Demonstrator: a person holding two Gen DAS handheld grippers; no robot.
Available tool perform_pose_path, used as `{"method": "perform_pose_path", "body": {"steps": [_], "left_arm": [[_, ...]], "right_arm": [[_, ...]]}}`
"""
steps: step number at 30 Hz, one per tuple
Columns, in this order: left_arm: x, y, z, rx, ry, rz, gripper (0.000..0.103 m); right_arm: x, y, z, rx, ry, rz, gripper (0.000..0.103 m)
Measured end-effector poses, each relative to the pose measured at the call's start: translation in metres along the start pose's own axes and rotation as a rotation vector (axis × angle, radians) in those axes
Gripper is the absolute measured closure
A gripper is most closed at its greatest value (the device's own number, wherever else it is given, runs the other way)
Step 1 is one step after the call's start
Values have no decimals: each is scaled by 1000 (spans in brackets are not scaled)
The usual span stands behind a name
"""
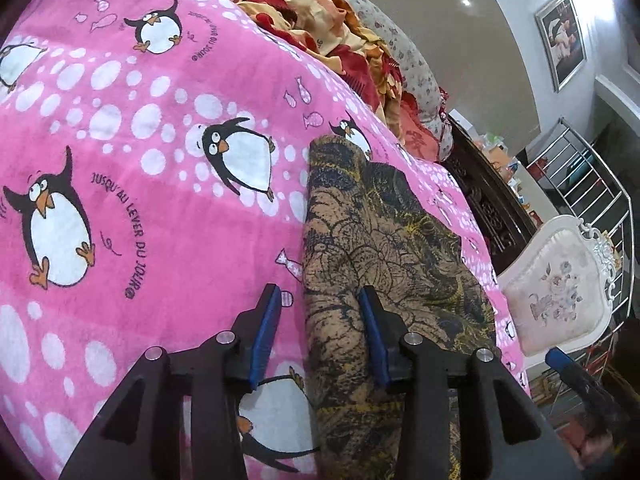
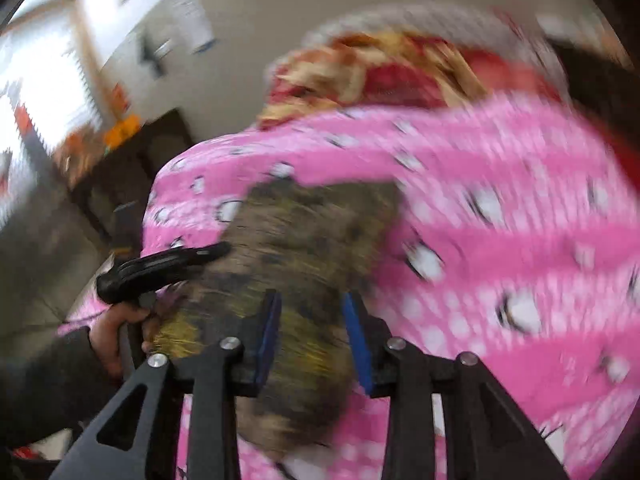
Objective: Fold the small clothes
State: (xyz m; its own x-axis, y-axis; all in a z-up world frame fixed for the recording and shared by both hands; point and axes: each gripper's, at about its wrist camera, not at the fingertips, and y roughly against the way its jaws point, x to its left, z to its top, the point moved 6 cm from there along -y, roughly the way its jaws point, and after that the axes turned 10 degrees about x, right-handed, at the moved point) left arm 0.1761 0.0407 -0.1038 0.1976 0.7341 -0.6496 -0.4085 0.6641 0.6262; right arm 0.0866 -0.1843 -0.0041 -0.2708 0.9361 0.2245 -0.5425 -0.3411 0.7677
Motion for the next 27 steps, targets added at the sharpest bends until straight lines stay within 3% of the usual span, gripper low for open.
{"method": "perform_pose_path", "body": {"steps": [3, 6, 9, 15, 27], "left_arm": [[2, 4, -2, -14, 10, -3, 83], [5, 6, -3, -20, 20, -16, 82], [3, 5, -4, -17, 12, 3, 82], [-2, 4, -6, -13, -16, 82, 82], [-5, 3, -5, -11, -22, 99, 82]], "right_arm": [[36, -26, 3, 65, 75, -45, 68], [23, -81, -35, 231, 72, -106, 68], [21, -73, -50, 80, 132, -91, 68], [28, -68, -54, 66, 148, -125, 67], [24, -75, -50, 59, 109, -78, 66]]}}
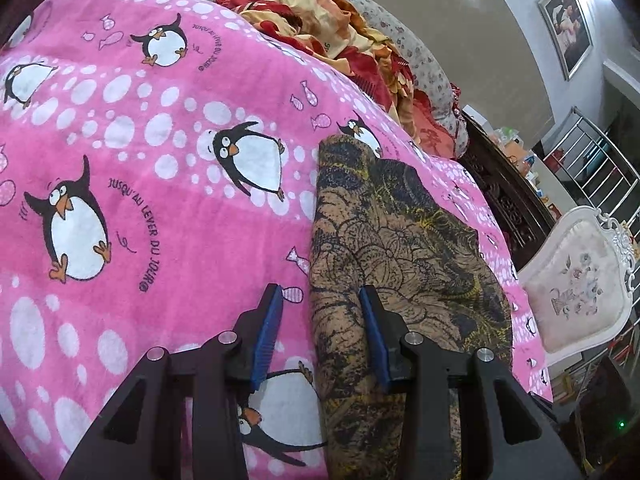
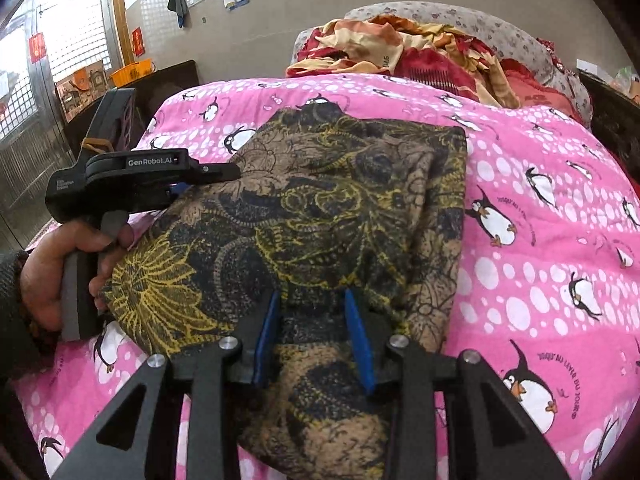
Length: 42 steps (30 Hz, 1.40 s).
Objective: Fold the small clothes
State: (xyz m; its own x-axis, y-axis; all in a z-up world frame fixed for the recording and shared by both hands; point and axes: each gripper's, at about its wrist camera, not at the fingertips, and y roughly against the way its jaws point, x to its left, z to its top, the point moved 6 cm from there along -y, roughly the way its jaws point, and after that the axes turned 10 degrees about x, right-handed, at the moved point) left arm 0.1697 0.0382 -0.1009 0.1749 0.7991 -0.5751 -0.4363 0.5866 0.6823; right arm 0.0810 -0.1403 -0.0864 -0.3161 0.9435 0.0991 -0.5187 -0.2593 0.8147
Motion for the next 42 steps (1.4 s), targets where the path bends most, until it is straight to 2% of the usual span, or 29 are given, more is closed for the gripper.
{"method": "perform_pose_path", "body": {"steps": [20, 32, 42], "left_arm": [[-3, -8, 3, 11, -11, 41, 82], [0, -8, 3, 12, 0, 20, 82], [-3, -10, 2, 15, -16, 54, 82]], "right_arm": [[-3, 3, 0, -12, -14, 38, 66], [0, 3, 0, -16, 19, 3, 62], [4, 1, 0, -17, 27, 16, 56]]}}
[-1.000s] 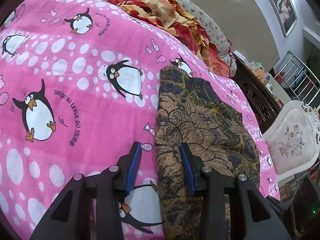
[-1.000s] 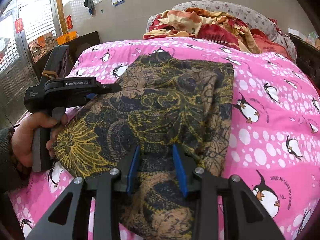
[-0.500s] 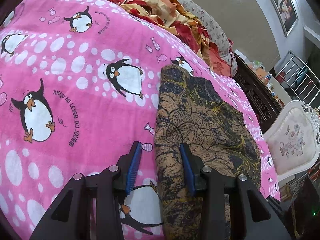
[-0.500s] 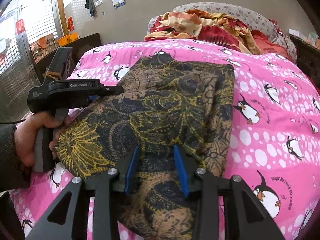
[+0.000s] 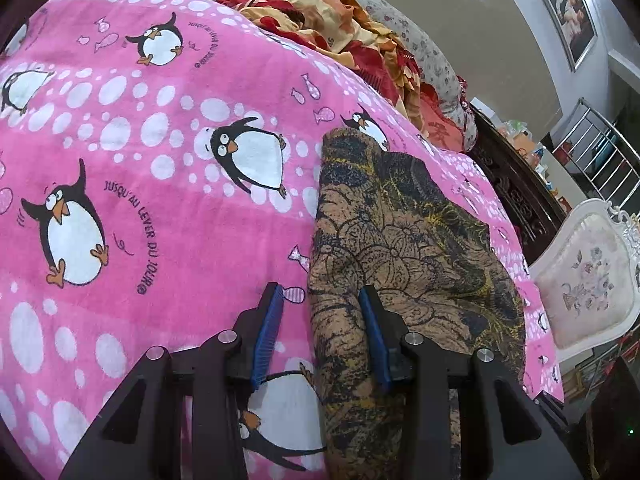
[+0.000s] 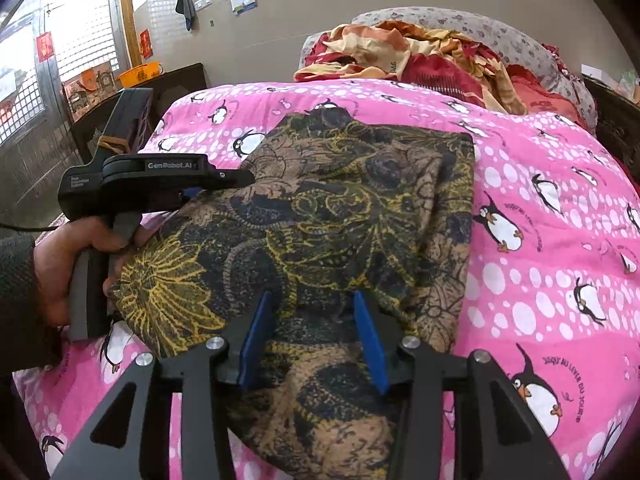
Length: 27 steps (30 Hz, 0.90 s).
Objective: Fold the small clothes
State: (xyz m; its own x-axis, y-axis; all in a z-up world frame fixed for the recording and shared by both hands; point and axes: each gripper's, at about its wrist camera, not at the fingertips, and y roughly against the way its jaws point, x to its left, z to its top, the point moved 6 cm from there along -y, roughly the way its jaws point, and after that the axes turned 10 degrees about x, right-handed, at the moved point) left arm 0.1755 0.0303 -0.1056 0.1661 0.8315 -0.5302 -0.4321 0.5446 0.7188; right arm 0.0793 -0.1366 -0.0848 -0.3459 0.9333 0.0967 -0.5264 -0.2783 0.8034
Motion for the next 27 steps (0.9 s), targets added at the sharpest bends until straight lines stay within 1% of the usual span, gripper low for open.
{"method": "perform_pose_path", "body": {"steps": [2, 8, 13, 14, 16, 19, 27], "left_arm": [[-1, -1, 1, 1, -8, 16, 82], [-12, -5, 1, 6, -67, 129, 82], [-14, -6, -1, 5, -89, 177, 82], [-17, -7, -1, 6, -102, 203, 82], [-18, -8, -2, 7, -118, 230, 82], [-17, -7, -2, 6, -117, 227, 82], [-12, -4, -2, 3, -88, 170, 82]], "right_arm": [[0, 0, 0, 0, -2, 2, 56], [0, 0, 0, -2, -5, 14, 55], [0, -1, 0, -1, 1, 6, 54], [0, -1, 0, -1, 4, 2, 54], [0, -1, 1, 1, 6, -2, 54], [0, -1, 1, 2, 11, -10, 54], [3, -2, 1, 6, 30, -39, 54]]}}
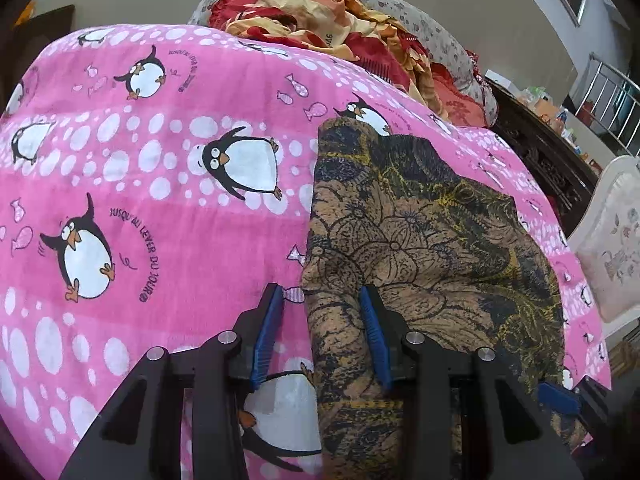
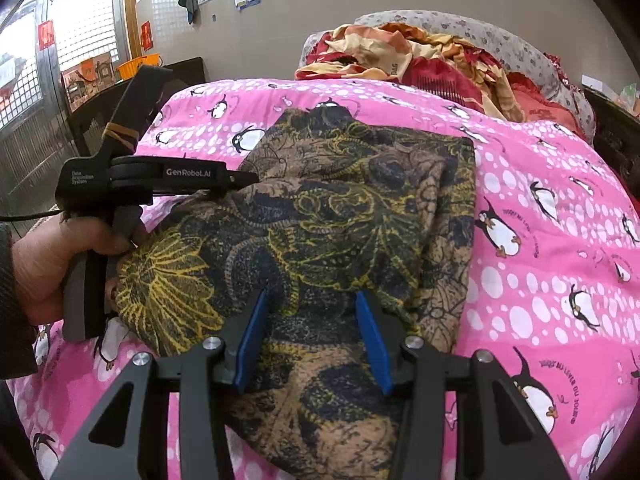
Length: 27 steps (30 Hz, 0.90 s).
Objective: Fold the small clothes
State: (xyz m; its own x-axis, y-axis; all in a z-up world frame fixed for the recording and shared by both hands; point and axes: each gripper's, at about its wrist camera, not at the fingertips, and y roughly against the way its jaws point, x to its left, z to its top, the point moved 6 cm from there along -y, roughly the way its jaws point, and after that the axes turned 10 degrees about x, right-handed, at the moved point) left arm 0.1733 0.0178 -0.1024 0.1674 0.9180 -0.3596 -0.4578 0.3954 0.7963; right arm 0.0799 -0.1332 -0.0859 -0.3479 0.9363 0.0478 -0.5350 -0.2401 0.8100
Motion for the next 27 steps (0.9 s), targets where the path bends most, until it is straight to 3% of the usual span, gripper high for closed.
{"method": "perform_pose_path", "body": {"steps": [14, 17, 20, 22, 24, 27], "left_arm": [[8, 7, 0, 5, 33, -73, 81], [7, 43, -6, -28, 72, -69, 81], [-21, 84, -26, -101, -28, -147, 81], [-44, 97, -43, -125, -127, -192, 82], [-59, 91, -64, -99, -186, -204, 97], [-50, 51, -88, 5, -150, -192, 101]], "right_arm": [[3, -1, 0, 3, 18, -32, 54], [1, 3, 0, 3, 5, -3, 54], [0, 16, 1, 35, 12, 12, 54], [-4, 31, 10, 18, 37, -70, 55], [-9, 47, 34, -32, 27, -94, 55], [-20, 53, 78, -64, -19, -79, 60]]}}
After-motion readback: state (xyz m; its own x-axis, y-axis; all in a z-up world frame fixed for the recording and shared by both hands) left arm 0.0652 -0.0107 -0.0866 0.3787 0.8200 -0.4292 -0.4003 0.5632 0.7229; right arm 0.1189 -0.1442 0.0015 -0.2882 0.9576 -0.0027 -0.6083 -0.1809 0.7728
